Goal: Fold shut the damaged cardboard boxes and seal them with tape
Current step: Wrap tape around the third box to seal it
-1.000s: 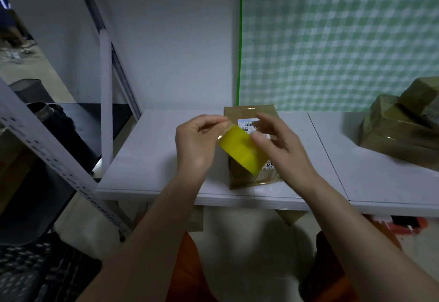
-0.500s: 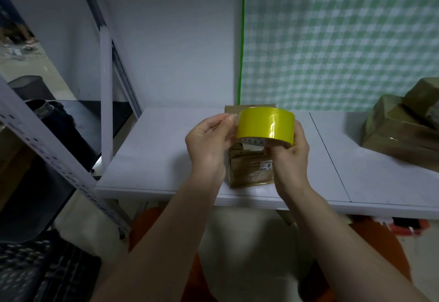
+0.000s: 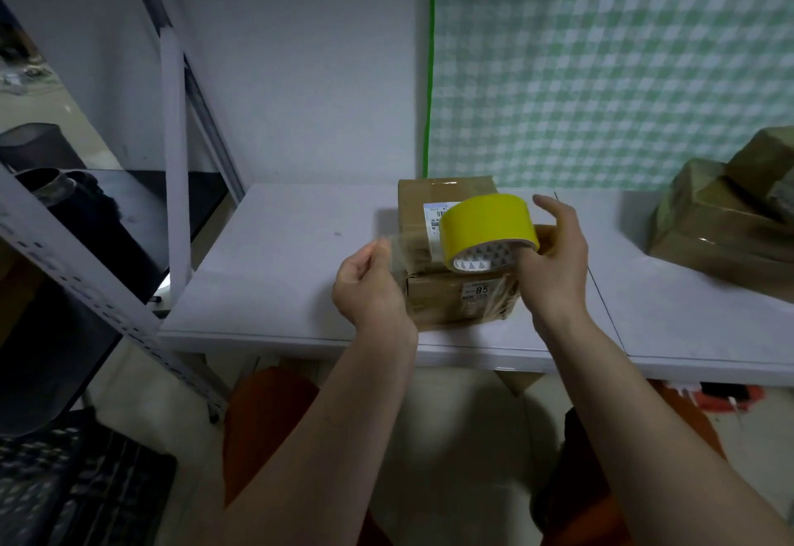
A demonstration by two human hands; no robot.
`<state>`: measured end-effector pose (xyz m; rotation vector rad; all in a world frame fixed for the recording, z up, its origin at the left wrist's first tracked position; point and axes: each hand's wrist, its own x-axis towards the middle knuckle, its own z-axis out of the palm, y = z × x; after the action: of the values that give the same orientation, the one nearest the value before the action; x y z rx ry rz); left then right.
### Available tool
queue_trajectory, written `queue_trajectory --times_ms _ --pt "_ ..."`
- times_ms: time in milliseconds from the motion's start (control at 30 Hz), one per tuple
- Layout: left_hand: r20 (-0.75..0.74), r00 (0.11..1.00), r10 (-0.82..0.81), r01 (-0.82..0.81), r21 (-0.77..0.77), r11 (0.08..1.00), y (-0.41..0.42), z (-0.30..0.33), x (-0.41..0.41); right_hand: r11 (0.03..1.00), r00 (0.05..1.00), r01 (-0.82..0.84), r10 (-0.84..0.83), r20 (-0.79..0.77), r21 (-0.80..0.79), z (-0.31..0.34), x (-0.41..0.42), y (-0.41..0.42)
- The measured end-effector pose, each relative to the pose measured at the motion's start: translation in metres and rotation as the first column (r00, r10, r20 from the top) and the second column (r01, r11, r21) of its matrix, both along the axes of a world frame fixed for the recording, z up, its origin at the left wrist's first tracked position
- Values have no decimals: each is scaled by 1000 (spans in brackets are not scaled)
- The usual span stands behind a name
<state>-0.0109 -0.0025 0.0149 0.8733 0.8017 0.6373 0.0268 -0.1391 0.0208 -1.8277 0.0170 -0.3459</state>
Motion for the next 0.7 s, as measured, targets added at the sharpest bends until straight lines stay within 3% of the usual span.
queue_trajectory --times_ms 67,200,367,533,700 --pt "-6 1000 -29 29 -15 999 0 -3 -1 997 998 4 1 -68 83 -5 6 1" --pt "1 996 -86 86 41 995 1 -4 -1 1000 998 -16 17 -68 9 -8 3 2" --pt "-38 980 -198 201 229 952 21 -3 15 994 990 -111 109 -94 -19 -10 -5 -5" --pt "-130 908 -399 409 492 769 37 6 40 993 989 8 9 -147 118 -35 -40 9" --pt "-296 797 -526 585 591 555 52 2 62 977 993 -75 92 -78 197 -38 -70 28"
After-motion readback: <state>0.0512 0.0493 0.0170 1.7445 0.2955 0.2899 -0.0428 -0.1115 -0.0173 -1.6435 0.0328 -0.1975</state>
